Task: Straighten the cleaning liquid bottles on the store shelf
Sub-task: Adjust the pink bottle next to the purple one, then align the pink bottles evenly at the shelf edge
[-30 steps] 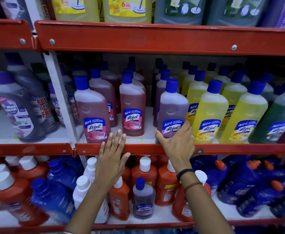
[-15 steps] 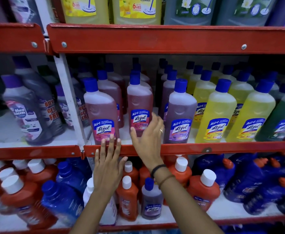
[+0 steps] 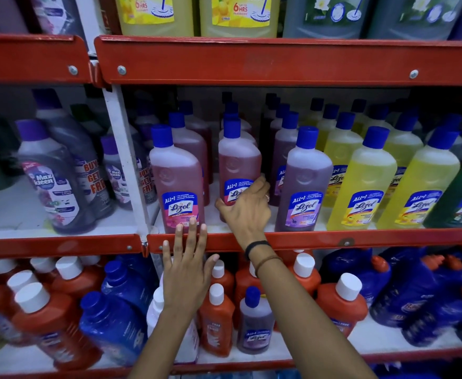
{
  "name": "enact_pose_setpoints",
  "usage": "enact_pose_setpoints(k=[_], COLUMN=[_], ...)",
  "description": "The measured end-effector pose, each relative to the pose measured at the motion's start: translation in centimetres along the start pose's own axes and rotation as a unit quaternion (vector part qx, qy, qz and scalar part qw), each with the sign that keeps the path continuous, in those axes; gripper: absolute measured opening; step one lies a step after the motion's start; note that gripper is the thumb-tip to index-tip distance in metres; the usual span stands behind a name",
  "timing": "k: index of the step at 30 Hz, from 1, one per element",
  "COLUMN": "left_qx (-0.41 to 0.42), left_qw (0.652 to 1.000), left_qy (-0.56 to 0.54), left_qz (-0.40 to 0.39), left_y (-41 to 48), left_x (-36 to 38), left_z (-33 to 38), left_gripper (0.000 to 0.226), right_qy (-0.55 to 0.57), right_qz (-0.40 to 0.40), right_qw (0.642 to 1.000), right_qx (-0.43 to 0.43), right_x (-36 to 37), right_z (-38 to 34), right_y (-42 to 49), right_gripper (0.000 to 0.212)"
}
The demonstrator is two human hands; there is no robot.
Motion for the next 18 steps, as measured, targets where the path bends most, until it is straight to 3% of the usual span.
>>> enact_pose_setpoints(k=[11,18], left_qx=[-0.005,-0.033], left_qw=[1.0,0.997], left_qy=[-0.011,-0.061], left_qz=[-0.006,-0.033], left_y=[-0.1,-0.5], left_x=[-0.3,-1.0], left_z=[0.1,1.2], left_gripper=[0.065,0.068], right_qy=[-0.019,0.024], right_qz=[-0.012,-0.012], right_qw=[1.0,0.999], right_qx=[-0.017,-0.025], right_x=[-2.2,-2.4], right_z=[0.8,1.5], right_y=[-3.2,-4.1], right_gripper=[0.109,0.104])
Point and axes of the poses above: each hand's wrist, its own y-axis towards the middle knuckle, its own x-axis out of the palm, z = x × y, the point moved 5 cm from there along y, towards the middle knuckle, and after that the axes turned 4 degrees about y, right-handed, at the moved point
